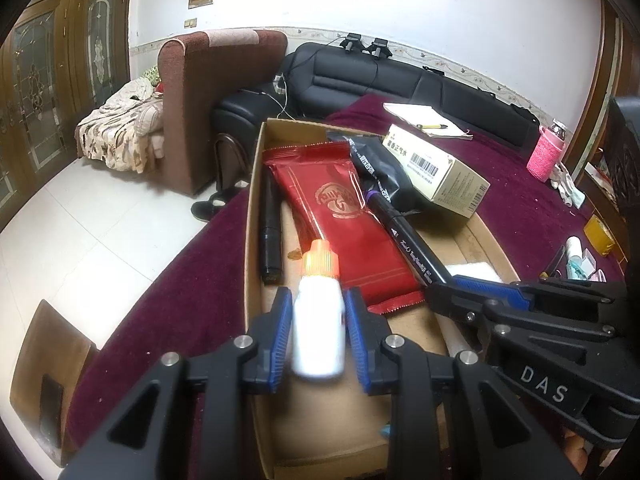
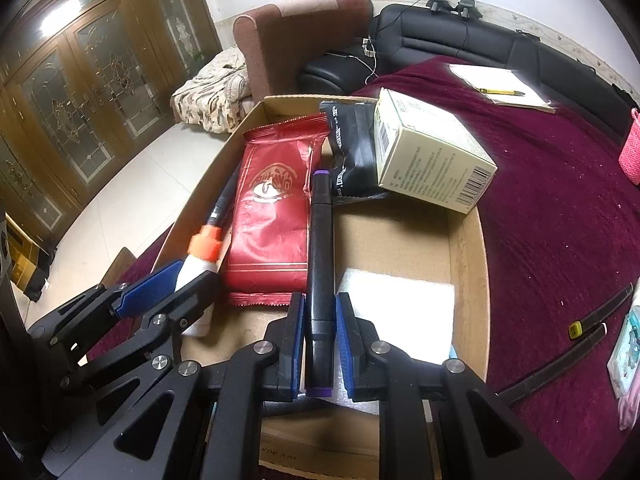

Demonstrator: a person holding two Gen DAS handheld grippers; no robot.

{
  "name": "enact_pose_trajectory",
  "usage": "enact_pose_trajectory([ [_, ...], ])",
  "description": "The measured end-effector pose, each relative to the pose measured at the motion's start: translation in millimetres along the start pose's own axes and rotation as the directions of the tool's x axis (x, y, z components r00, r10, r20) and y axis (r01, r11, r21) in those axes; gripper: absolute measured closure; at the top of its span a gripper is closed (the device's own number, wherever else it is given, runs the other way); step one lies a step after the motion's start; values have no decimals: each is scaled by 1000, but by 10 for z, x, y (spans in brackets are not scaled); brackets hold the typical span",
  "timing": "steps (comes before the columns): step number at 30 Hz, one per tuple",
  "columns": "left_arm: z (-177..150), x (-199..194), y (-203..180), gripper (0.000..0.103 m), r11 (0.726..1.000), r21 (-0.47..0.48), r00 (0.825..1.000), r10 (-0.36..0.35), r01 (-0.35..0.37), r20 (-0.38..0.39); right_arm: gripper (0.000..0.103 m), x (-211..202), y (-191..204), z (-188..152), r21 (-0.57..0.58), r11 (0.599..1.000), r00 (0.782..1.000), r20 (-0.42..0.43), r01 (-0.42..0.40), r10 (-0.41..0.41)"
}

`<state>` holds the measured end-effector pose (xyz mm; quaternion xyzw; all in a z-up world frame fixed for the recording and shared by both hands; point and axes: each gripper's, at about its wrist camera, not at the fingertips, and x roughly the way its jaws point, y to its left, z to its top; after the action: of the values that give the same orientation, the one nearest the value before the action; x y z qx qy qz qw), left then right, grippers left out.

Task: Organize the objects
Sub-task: 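Open both grippers to release the glue bottle and marker into the tray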

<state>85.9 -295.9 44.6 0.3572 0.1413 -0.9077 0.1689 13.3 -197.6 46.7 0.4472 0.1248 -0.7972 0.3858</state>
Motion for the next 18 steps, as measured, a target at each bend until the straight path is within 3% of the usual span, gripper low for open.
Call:
enact_pose_trajectory([
  [8, -11, -23, -5, 73, 1000, -2, 1000, -4, 4, 1, 84, -21, 5, -13, -2, 1000, 1000, -3, 3, -3],
  [13, -6, -81, -43, 61, 1000, 13, 1000, 0, 0, 16, 84, -37, 10, -37, -1, 1000, 1000, -9, 2, -2],
  [18, -1, -102, -38, 59, 1000, 13, 1000, -1, 1, 20, 84, -57, -1, -52, 8, 1000, 1000, -15, -6, 6],
])
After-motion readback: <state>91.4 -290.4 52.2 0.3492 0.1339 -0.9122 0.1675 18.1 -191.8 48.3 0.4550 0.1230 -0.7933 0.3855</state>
